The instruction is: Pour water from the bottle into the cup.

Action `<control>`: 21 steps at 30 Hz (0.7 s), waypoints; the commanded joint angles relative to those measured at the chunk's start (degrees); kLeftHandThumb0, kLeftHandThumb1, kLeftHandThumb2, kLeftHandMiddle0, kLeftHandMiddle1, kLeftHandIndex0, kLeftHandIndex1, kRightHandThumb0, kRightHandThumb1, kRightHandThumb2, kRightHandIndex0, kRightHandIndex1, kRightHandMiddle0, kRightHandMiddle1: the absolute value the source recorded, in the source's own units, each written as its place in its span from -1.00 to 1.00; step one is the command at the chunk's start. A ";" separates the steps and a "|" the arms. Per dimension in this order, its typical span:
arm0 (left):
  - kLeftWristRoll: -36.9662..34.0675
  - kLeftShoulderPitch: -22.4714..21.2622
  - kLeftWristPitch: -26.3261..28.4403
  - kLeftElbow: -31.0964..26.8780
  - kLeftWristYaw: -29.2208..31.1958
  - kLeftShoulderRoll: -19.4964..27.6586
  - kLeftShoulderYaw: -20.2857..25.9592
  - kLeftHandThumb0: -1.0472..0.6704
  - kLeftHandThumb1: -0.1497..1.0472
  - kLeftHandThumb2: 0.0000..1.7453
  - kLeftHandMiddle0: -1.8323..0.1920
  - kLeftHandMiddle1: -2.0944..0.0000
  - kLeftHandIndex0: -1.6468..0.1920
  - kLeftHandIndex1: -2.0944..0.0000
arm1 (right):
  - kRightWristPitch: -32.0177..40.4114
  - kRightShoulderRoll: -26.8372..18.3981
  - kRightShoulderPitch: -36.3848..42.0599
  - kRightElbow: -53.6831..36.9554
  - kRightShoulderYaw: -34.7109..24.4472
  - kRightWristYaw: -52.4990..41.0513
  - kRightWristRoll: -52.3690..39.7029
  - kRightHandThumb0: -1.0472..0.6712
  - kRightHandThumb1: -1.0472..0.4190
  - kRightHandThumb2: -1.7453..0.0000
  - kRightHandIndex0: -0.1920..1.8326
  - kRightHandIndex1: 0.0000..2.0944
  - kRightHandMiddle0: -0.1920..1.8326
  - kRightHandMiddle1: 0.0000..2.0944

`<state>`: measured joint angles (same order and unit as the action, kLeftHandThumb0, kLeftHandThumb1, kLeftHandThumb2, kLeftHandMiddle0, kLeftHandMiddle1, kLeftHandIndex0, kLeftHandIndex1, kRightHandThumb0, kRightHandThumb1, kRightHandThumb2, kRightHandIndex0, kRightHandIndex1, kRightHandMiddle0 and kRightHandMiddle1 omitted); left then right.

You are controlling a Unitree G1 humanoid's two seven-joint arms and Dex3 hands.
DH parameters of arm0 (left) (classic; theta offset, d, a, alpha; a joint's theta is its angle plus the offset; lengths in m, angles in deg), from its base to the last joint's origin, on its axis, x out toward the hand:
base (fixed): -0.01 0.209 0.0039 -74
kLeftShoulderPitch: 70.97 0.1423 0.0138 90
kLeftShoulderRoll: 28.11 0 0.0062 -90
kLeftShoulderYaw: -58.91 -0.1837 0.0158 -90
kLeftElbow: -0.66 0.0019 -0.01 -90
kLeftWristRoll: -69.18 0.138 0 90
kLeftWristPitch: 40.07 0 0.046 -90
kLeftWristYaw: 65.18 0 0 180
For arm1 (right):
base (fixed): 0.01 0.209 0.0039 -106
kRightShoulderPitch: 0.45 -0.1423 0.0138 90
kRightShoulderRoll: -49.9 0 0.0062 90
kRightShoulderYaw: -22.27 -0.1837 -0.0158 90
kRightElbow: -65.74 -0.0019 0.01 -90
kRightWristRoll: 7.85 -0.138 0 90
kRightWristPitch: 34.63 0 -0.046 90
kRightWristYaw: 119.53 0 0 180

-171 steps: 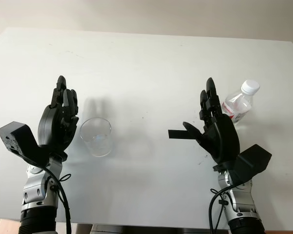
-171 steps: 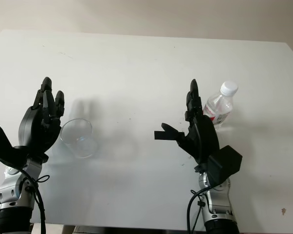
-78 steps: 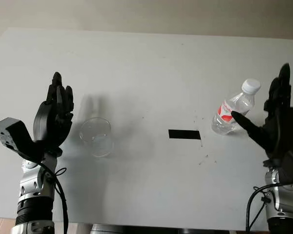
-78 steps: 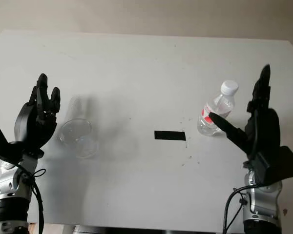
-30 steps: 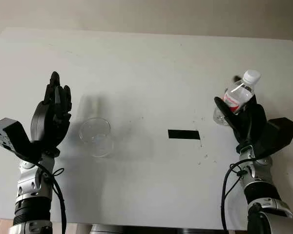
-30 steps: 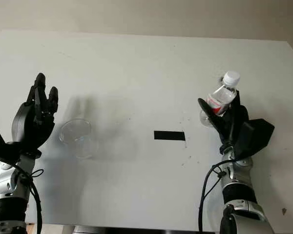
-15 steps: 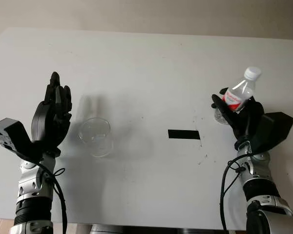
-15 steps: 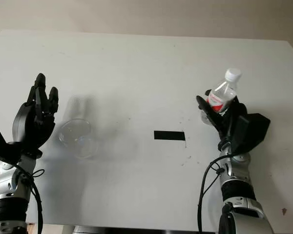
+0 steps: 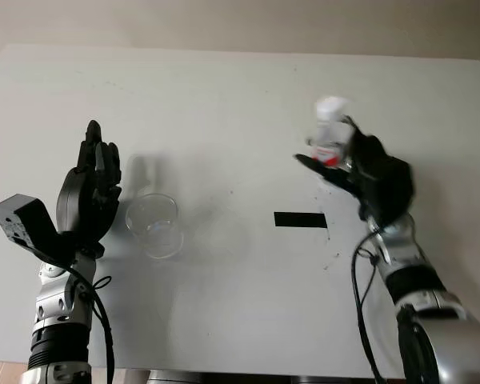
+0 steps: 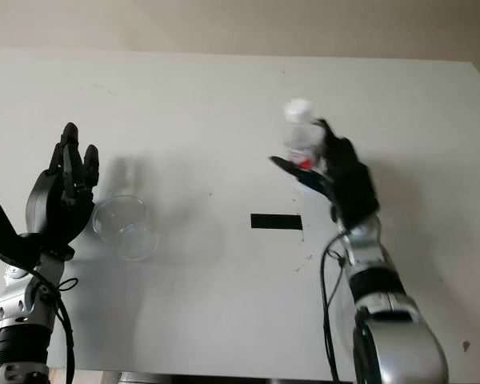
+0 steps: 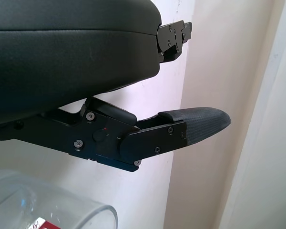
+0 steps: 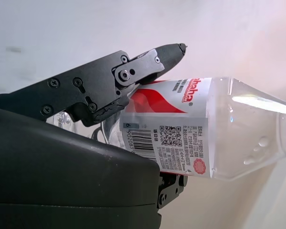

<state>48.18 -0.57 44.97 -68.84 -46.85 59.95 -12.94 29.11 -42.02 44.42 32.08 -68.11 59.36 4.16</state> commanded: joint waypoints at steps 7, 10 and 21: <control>0.21 0.38 -0.18 -0.91 -0.17 -0.02 -0.05 -0.69 1.00 -0.27 1.00 1.00 1.00 1.00 | -3.00 0.36 -9.35 5.07 7.26 2.39 7.23 0.07 -1.00 0.81 0.05 1.00 0.06 1.00; 0.05 0.30 -0.17 -0.81 -0.09 -0.17 -0.03 -0.68 1.00 -0.27 1.00 1.00 1.00 1.00 | -3.58 0.48 -11.21 6.05 10.67 4.62 11.19 0.07 -1.00 0.80 0.00 1.00 -0.04 1.00; 0.06 0.54 -0.34 -1.02 -0.33 -0.87 -0.37 -0.68 1.00 -0.26 1.00 1.00 1.00 1.00 | -3.96 1.56 -15.39 7.71 19.99 11.72 21.36 0.06 -1.00 0.81 0.06 1.00 -0.22 1.00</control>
<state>48.28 -0.56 45.04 -69.18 -47.45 59.36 -13.21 26.09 -40.60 30.94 39.68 -48.79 70.05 24.99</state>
